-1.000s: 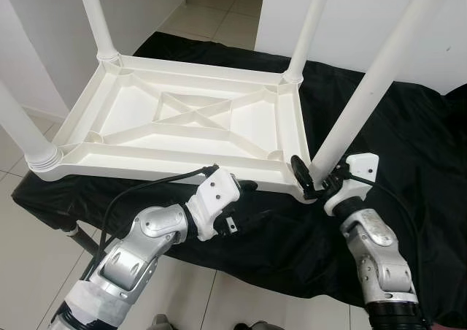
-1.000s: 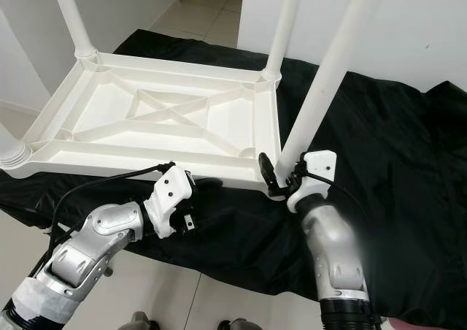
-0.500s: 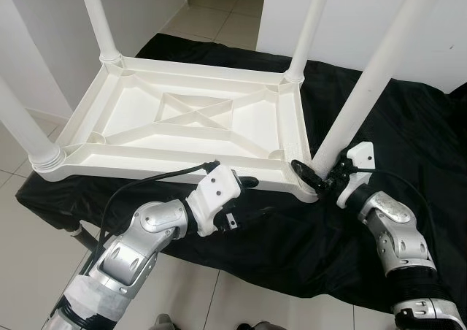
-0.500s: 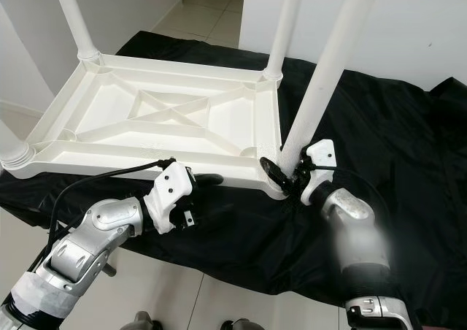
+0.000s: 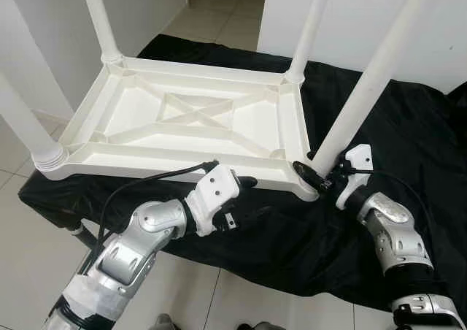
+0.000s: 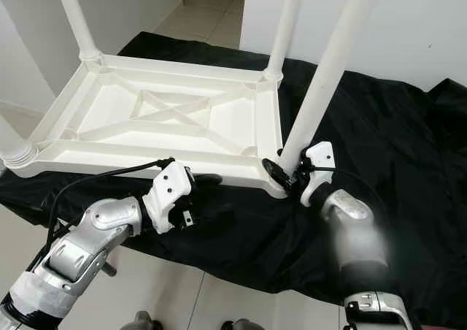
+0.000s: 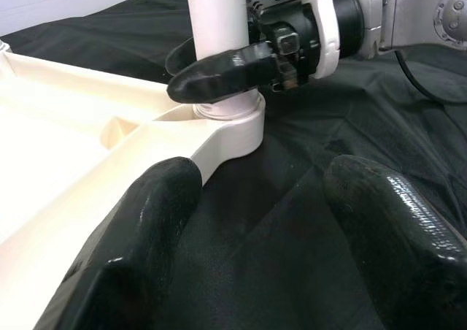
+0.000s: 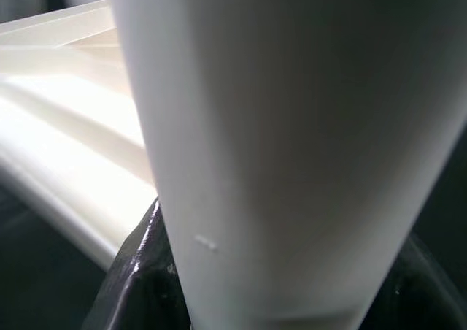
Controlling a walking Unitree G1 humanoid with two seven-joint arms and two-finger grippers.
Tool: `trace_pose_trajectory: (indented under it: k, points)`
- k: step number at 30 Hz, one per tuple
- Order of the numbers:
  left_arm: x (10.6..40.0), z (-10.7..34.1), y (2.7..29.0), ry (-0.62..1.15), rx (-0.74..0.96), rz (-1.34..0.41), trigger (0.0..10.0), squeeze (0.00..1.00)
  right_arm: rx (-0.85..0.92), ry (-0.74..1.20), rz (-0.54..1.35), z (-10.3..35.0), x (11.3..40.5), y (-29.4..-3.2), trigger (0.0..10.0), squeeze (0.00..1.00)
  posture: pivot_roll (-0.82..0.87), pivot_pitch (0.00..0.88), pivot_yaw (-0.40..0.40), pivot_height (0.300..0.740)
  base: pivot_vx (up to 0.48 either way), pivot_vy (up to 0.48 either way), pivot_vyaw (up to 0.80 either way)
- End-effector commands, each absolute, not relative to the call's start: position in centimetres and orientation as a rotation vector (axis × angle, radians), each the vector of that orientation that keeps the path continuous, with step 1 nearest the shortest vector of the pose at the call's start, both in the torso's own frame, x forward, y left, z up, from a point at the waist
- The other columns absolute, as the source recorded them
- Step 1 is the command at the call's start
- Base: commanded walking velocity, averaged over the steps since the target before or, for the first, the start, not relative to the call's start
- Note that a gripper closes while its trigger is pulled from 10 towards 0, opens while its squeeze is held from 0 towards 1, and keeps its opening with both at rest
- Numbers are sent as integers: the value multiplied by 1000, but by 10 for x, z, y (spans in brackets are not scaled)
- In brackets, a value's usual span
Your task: Building children table
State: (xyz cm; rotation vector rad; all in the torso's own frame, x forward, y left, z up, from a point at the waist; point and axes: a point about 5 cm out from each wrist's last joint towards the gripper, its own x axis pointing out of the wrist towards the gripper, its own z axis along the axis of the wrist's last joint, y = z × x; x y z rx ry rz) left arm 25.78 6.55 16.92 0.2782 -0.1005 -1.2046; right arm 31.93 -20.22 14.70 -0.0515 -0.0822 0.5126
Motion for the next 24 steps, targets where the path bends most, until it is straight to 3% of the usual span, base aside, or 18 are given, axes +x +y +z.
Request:
trace_pose_trajectory:
  k: [1,6,7,10,13,24]
  points:
    - [257,166,67,-88,271,-1242,10000,0,-3,-68,361,145,318,-209,10000,0,60,118,-45,740,0,0,0]
    - [260,167,69,-96,267,-1214,10000,0,41,-76,256,145,316,-205,10000,0,56,129,-43,740,0,0,0]
    - [265,169,72,-107,254,-1176,10000,0,113,-85,157,145,308,-192,10000,0,54,134,-44,740,0,0,0]
    - [266,170,73,-116,258,-1160,10000,0,127,-89,118,145,305,-189,10000,0,55,135,-45,740,0,0,0]
    - [270,173,75,-134,249,-1120,10000,0,171,-82,-37,142,298,-182,10000,0,56,139,-44,740,0,0,0]
    - [280,172,79,-78,160,-1045,10000,0,146,-104,-274,138,287,-154,10000,0,61,120,-46,740,0,0,0]
